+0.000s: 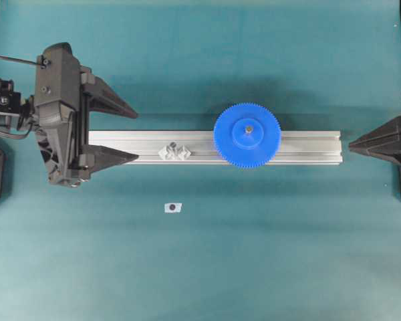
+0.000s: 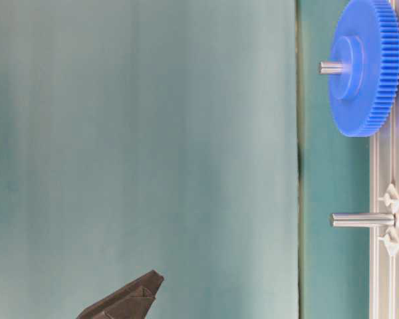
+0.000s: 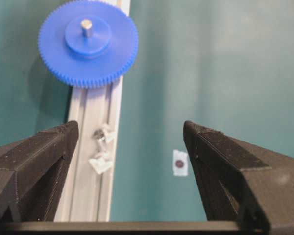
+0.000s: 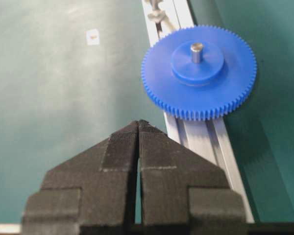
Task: Find the location of the shaft and insert the large gear.
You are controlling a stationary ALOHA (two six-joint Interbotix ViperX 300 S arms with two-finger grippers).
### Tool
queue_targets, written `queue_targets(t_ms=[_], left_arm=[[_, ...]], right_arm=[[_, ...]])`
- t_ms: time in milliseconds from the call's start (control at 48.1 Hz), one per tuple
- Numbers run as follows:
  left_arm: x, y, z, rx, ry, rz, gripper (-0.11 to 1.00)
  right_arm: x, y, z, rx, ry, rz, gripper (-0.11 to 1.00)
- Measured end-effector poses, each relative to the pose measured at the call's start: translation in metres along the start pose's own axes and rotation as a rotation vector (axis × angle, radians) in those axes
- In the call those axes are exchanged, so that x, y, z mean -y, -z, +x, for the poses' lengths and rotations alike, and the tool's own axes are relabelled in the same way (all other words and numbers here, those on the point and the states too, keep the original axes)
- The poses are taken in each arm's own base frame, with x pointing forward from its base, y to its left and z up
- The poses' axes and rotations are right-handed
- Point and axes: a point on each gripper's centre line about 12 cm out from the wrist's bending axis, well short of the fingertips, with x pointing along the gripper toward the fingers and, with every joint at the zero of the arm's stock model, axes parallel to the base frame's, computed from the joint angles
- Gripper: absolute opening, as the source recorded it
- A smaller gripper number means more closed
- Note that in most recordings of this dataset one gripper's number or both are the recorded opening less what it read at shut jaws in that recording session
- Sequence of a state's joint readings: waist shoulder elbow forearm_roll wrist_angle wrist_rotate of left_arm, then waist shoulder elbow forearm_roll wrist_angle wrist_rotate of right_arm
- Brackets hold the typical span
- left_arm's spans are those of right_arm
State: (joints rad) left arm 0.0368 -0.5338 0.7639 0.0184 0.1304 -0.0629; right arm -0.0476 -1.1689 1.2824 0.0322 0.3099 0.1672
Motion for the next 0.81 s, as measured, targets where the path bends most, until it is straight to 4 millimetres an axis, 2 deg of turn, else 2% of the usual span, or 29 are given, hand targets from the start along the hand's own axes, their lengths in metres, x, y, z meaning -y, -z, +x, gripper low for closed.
queue_targets(t_ms=[810], left_arm=[[-0.0001, 0.003, 0.003, -0.012, -0.001, -0.002, 0.86]], right_arm=[[-0.0003, -0.0001, 0.0, 0.001, -0.002, -0.001, 0.0]])
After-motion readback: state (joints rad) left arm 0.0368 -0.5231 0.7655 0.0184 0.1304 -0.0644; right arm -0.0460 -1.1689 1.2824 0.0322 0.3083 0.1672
